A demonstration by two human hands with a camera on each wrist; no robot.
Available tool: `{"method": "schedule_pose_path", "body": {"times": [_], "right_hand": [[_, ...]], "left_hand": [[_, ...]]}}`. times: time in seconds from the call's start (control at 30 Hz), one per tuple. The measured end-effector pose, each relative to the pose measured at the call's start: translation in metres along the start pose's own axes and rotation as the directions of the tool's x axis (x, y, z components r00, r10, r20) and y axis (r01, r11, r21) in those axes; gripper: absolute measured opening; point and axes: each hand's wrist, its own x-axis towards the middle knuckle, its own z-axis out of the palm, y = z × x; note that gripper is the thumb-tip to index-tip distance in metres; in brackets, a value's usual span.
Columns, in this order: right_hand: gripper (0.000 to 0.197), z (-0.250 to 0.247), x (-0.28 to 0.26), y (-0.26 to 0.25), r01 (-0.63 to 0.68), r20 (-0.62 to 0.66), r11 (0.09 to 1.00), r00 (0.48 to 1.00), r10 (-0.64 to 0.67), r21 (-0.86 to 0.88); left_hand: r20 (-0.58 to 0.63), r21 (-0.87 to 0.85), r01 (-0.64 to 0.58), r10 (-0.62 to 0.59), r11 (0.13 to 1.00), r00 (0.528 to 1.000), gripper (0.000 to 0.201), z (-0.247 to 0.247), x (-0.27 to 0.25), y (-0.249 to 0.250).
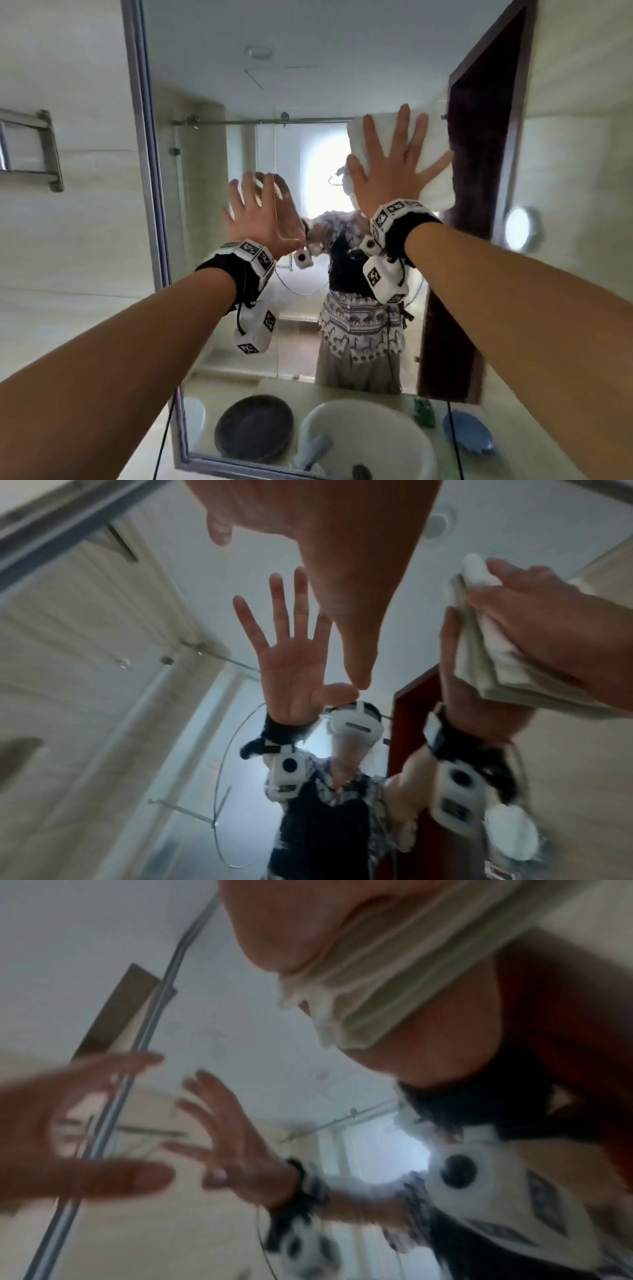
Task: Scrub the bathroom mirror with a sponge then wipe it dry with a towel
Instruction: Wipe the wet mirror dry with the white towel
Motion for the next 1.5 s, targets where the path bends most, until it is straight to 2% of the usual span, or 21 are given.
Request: {"method": "schedule_pose_path", "body": {"times": [0.07, 0.13, 0.27, 0.4, 0.57, 0.6, 0.63, 0.67, 0.7, 0.77, 0.83, 0.87, 0.93, 1.0, 1.07, 1.2, 1.27, 1.37, 1.5], "right_hand": [[0.066, 0.012, -0.022, -0.012, 0.074, -0.014, 0.997, 0.997, -0.074, -0.018], [0.067, 0.027, -0.047, -0.022, 0.207, 0.005, 0.978, 0.978, -0.207, -0.036], [0.066, 0.044, -0.089, -0.036, 0.436, 0.077, 0.895, 0.9, -0.43, -0.093], [0.065, 0.049, -0.102, -0.031, 0.691, 0.135, 0.715, 0.723, -0.678, -0.107], [0.064, 0.043, -0.087, -0.013, 0.859, 0.214, 0.503, 0.511, -0.833, -0.095], [0.064, 0.04, -0.08, -0.009, 0.88, 0.22, 0.467, 0.474, -0.852, -0.089], [0.064, 0.036, -0.073, -0.006, 0.888, 0.231, 0.451, 0.459, -0.858, -0.093], [0.064, 0.033, -0.064, -0.006, 0.878, 0.242, 0.467, 0.479, -0.844, -0.109], [0.064, 0.029, -0.055, -0.008, 0.845, 0.244, 0.518, 0.534, -0.809, -0.13], [0.065, 0.021, -0.033, -0.02, 0.706, 0.191, 0.688, 0.708, -0.68, -0.166], [0.064, 0.015, -0.014, -0.044, 0.492, 0.094, 0.859, 0.871, -0.483, -0.142], [0.064, 0.014, -0.007, -0.06, 0.38, 0.058, 0.918, 0.925, -0.376, -0.112], [0.066, 0.016, 0.0, -0.093, 0.183, 0.012, 0.981, 0.983, -0.182, -0.058], [0.068, 0.023, -0.008, -0.121, 0.045, -0.03, 0.999, 0.998, -0.046, -0.016], [0.069, 0.034, -0.024, -0.135, 0.049, -0.044, 0.999, 0.998, -0.049, -0.008], [0.069, 0.052, -0.057, -0.139, 0.282, -0.027, 0.959, 0.959, -0.282, -0.029], [0.068, 0.056, -0.066, -0.139, 0.345, -0.011, 0.937, 0.938, -0.346, -0.046], [0.067, 0.059, -0.078, -0.137, 0.462, 0.047, 0.883, 0.887, -0.46, -0.086], [0.067, 0.062, -0.099, -0.133, 0.644, 0.127, 0.755, 0.764, -0.632, -0.124]], "left_hand": [[0.018, 0.035, 0.034, -0.034, 0.999, 0.999, 0.147, -0.001, 0.007, -0.02], [0.061, 0.04, 0.052, -0.055, 0.998, 0.997, 0.153, 0.0, 0.014, -0.036], [0.104, -0.037, 0.04, -0.036, 0.999, 0.994, 0.158, 0.01, 0.02, -0.052], [0.085, -0.038, 0.01, -0.007, 0.999, 0.996, 0.16, 0.013, 0.02, -0.055], [0.13, -0.007, -0.025, 0.026, 1.0, 0.991, 0.163, 0.01, 0.021, -0.06], [0.139, -0.012, -0.026, 0.028, 1.0, 0.99, 0.163, 0.009, 0.021, -0.06], [0.14, -0.018, -0.028, 0.031, 0.999, 0.99, 0.163, 0.008, 0.02, -0.06], [0.134, -0.022, -0.035, 0.037, 0.999, 0.99, 0.163, 0.008, 0.02, -0.061], [0.131, -0.022, -0.043, 0.046, 0.999, 0.99, 0.164, 0.008, 0.02, -0.062], [0.132, -0.023, -0.053, 0.056, 0.998, 0.99, 0.165, 0.009, 0.02, -0.063], [0.141, -0.025, -0.055, 0.058, 0.998, 0.988, 0.166, 0.009, 0.02, -0.063], [0.147, -0.02, -0.055, 0.058, 0.998, 0.988, 0.166, 0.008, 0.02, -0.064], [0.152, -0.002, -0.059, 0.058, 0.998, 0.987, 0.163, 0.006, 0.018, -0.064], [0.149, 0.013, -0.073, 0.07, 0.997, 0.986, 0.158, 0.005, 0.016, -0.065], [0.119, 0.022, -0.099, 0.096, 0.995, 0.988, 0.152, 0.005, 0.015, -0.071], [0.036, 0.058, -0.207, 0.206, 0.977, 0.978, 0.139, 0.001, 0.016, -0.109], [-0.01, 0.123, -0.231, 0.233, 0.965, 0.972, 0.137, -0.002, 0.016, -0.139], [-0.013, 0.202, -0.141, 0.147, 0.969, 0.989, 0.143, -0.003, 0.017, -0.182], [0.018, 0.183, -0.039, 0.036, 0.982, 0.999, 0.157, -0.003, 0.024, -0.212]]}}
